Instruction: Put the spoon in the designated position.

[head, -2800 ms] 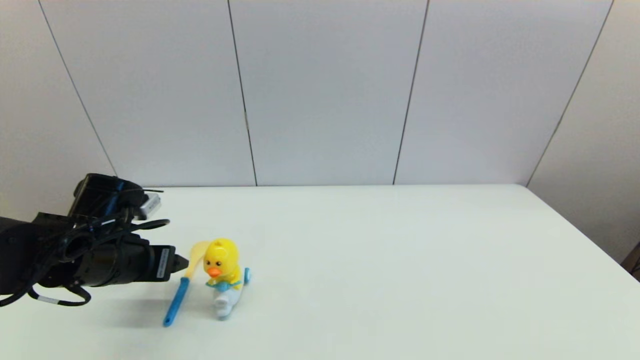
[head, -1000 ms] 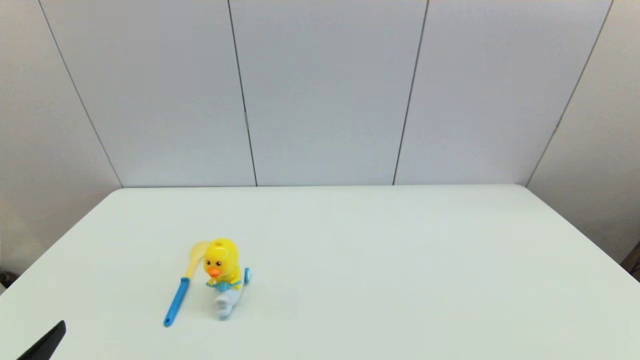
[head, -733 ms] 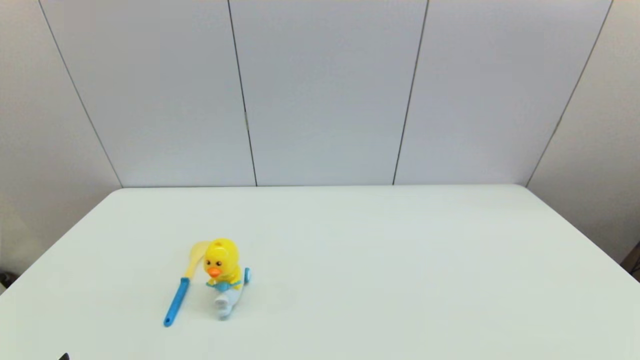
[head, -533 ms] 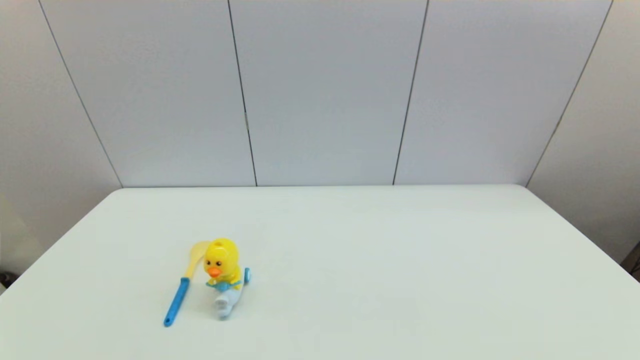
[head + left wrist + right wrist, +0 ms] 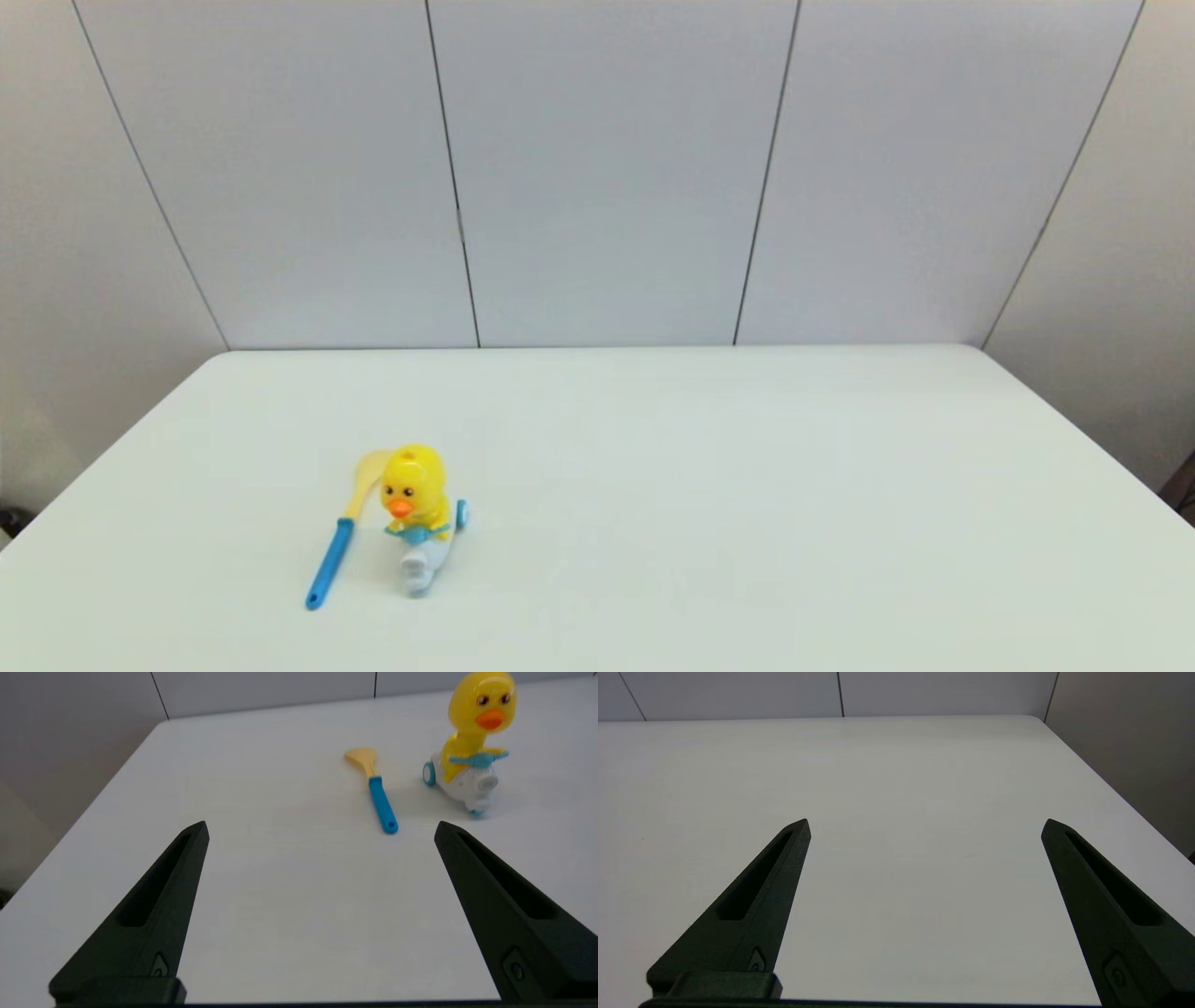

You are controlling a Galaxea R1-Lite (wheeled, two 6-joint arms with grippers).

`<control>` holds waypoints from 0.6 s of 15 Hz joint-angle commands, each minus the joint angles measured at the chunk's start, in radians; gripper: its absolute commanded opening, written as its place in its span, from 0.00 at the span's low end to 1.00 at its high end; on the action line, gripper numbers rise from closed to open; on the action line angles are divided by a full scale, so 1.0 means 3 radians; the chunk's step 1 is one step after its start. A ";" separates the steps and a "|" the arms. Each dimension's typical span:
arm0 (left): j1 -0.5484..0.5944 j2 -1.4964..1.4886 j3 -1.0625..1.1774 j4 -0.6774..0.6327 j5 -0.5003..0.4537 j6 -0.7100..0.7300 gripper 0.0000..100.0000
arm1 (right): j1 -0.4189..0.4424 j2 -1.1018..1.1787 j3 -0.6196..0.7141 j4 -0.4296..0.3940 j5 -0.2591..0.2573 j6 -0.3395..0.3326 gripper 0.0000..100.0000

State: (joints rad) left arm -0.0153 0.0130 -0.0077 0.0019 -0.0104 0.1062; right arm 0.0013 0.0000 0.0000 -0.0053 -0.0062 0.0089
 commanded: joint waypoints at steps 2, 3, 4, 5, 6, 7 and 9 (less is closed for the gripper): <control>0.0000 -0.0043 0.0026 -0.0032 0.0025 -0.0262 1.00 | 0.0001 0.0005 0.0005 -0.0003 0.0000 0.0001 1.00; 0.0000 -0.0043 0.0026 -0.0032 0.0030 -0.0333 1.00 | 0.0001 0.0005 0.0005 -0.0003 0.0000 0.0001 1.00; 0.0000 -0.0043 0.0026 -0.0032 0.0030 -0.0339 1.00 | 0.0001 0.0005 0.0005 -0.0003 0.0000 0.0001 1.00; 0.0000 -0.0043 0.0026 -0.0037 0.0030 -0.0349 1.00 | 0.0001 0.0005 0.0005 -0.0003 0.0000 0.0001 1.00; 0.0000 -0.0043 0.0026 -0.0037 0.0030 -0.0349 1.00 | 0.0001 0.0005 0.0005 -0.0003 0.0000 0.0001 1.00; 0.0000 -0.0043 0.0026 -0.0037 0.0030 -0.0349 1.00 | 0.0001 0.0005 0.0005 -0.0003 0.0000 0.0001 1.00; 0.0005 -0.0043 0.0026 -0.0037 0.0030 -0.0349 1.00 | 0.0001 0.0005 0.0005 -0.0003 0.0000 0.0001 1.00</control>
State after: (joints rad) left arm -0.0147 -0.0013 0.0000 -0.0089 -0.0017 0.0017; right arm 0.0013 0.0000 0.0000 -0.0053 -0.0062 0.0091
